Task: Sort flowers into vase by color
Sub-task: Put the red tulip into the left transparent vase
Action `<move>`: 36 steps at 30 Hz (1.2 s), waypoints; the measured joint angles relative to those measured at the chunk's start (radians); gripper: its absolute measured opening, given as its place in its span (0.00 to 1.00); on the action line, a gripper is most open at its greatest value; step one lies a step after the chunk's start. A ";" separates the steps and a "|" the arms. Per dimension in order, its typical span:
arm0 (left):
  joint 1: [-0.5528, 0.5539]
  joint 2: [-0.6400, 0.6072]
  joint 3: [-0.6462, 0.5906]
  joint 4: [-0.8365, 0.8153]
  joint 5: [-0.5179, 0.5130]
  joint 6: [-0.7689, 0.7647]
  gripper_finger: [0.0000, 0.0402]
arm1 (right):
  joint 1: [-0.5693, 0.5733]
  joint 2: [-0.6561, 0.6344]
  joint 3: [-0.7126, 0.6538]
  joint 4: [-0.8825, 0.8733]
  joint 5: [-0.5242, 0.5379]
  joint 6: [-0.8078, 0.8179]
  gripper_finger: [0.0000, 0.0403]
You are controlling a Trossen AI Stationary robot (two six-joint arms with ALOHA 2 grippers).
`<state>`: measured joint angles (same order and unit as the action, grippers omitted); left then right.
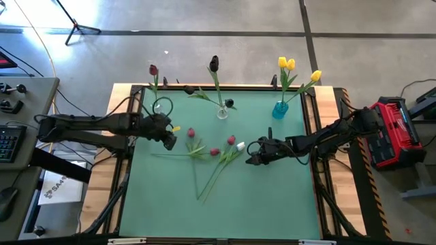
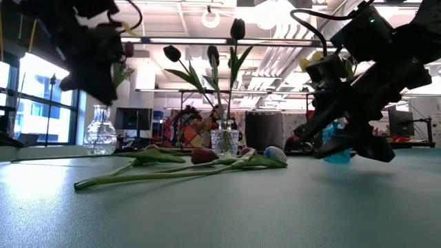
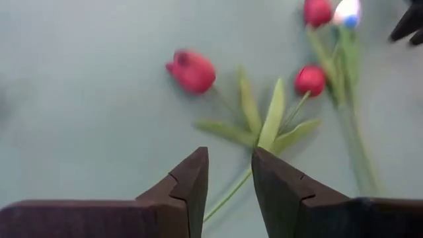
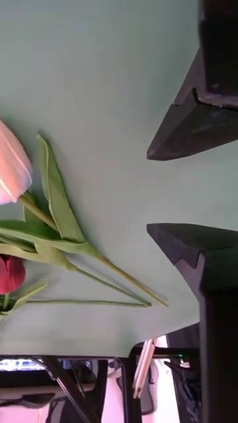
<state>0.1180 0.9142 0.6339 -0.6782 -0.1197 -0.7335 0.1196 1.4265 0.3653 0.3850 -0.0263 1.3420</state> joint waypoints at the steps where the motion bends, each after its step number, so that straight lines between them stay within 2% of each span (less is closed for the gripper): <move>1: -0.007 0.000 -0.019 -0.001 -0.001 -0.011 0.26 | 0.005 0.000 0.000 -0.001 0.010 0.004 0.39; 7: -0.053 0.002 -0.120 0.015 -0.016 -0.091 0.27 | 0.029 0.000 0.000 -0.020 0.074 0.022 0.39; 11: -0.078 0.002 -0.181 0.108 -0.017 -0.103 0.27 | 0.032 0.000 0.000 -0.052 0.104 0.020 0.39; 17: -0.111 0.034 -0.246 0.213 -0.020 -0.111 0.27 | 0.032 0.000 0.000 -0.068 0.113 0.020 0.39; 21: -0.127 0.081 -0.253 0.224 -0.037 -0.109 0.27 | 0.032 0.000 0.000 -0.068 0.103 0.022 0.39; 24: -0.141 0.128 -0.254 0.274 -0.048 -0.046 0.27 | 0.032 0.000 0.000 -0.067 0.096 0.023 0.39; 31: -0.195 0.261 -0.254 0.546 -0.047 0.253 0.27 | 0.032 0.000 0.000 -0.067 0.075 0.030 0.39; 36: -0.200 0.363 -0.254 0.606 -0.028 0.293 0.27 | 0.032 0.000 0.000 -0.067 0.052 0.047 0.39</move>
<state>-0.0818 1.2776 0.3801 -0.0727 -0.1474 -0.4406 0.1514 1.4265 0.3653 0.3176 0.0254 1.3888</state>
